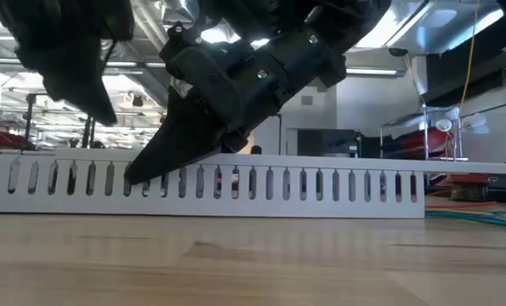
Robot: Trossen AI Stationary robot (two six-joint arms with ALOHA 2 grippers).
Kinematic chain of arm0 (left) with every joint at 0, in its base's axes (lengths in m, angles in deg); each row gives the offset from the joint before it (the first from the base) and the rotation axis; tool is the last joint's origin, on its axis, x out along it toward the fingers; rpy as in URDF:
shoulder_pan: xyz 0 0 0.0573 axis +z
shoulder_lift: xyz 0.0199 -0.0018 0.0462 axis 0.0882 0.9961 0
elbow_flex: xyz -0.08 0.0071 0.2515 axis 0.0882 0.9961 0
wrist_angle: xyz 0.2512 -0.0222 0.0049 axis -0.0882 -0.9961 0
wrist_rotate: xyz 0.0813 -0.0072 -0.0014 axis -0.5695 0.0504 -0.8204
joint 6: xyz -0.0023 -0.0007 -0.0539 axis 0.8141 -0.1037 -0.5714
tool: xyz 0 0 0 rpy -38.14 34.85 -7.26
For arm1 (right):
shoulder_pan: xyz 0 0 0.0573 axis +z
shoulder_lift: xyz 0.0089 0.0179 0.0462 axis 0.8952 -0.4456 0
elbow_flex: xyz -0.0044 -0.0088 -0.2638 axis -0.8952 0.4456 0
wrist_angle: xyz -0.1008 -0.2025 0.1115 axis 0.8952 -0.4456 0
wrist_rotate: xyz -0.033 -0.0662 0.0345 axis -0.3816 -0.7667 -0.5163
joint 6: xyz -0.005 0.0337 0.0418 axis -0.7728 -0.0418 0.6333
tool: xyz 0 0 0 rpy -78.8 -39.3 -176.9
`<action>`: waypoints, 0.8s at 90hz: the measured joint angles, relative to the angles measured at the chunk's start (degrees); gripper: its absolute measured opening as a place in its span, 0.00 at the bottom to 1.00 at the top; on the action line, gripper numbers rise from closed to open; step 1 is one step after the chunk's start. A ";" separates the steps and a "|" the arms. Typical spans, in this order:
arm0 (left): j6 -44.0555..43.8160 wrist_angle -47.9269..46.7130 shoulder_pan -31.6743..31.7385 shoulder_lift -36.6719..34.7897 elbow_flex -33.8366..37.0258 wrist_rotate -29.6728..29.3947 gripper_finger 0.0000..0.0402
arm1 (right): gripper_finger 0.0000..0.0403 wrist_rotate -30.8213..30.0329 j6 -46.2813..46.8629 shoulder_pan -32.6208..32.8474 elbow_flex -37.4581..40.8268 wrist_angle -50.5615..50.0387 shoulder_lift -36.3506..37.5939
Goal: Ziptie cables
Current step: Close the white cable duct
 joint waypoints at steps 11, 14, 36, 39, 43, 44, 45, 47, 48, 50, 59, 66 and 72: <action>-2.23 -0.31 -2.59 0.00 -0.38 0.35 0.00 | 0.56 -0.07 0.03 0.02 0.00 -0.04 0.02; -3.22 -0.53 -3.30 0.00 -0.38 0.34 0.00 | 0.56 -0.05 0.00 0.02 0.00 -0.02 0.02; -7.90 -1.69 -8.70 0.04 -0.32 0.31 0.00 | 0.56 -0.50 0.03 0.02 0.00 -0.03 0.02; -8.28 -1.59 -9.29 0.04 -0.32 0.26 0.00 | 0.56 -0.49 0.04 0.02 0.00 -0.02 0.02; -8.83 -1.18 -10.04 0.08 -0.32 0.31 0.00 | 0.56 -0.50 0.11 0.04 0.00 -0.02 0.02; -8.94 -0.98 -10.21 0.13 -0.32 0.33 0.00 | 0.56 -0.50 0.13 0.04 0.00 -0.02 0.02; -9.00 -0.74 -10.38 0.20 -0.32 0.34 0.00 | 0.56 -0.50 0.14 0.04 0.00 -0.02 0.02; -9.04 -0.22 -10.62 0.46 -0.32 0.35 0.00 | 0.56 -0.49 0.16 0.04 0.00 -0.03 0.02; -9.04 0.01 -10.76 0.58 -0.32 0.35 0.00 | 0.56 -0.47 0.16 0.04 0.00 -0.04 0.02; -9.04 0.46 -11.00 0.90 -0.32 0.37 0.00 | 0.56 -0.48 0.16 0.04 0.00 -0.03 0.02; -9.17 3.60 -11.64 3.53 -0.32 0.43 0.00 | 0.56 -0.54 0.18 0.04 0.00 -0.04 0.02; -8.15 7.80 -11.61 5.84 -0.30 0.62 0.00 | 0.56 -0.62 0.19 0.03 0.00 -0.03 0.02; -7.06 12.07 -11.56 7.72 -0.30 0.87 0.00 | 0.56 -0.69 0.21 0.03 0.00 -0.06 0.02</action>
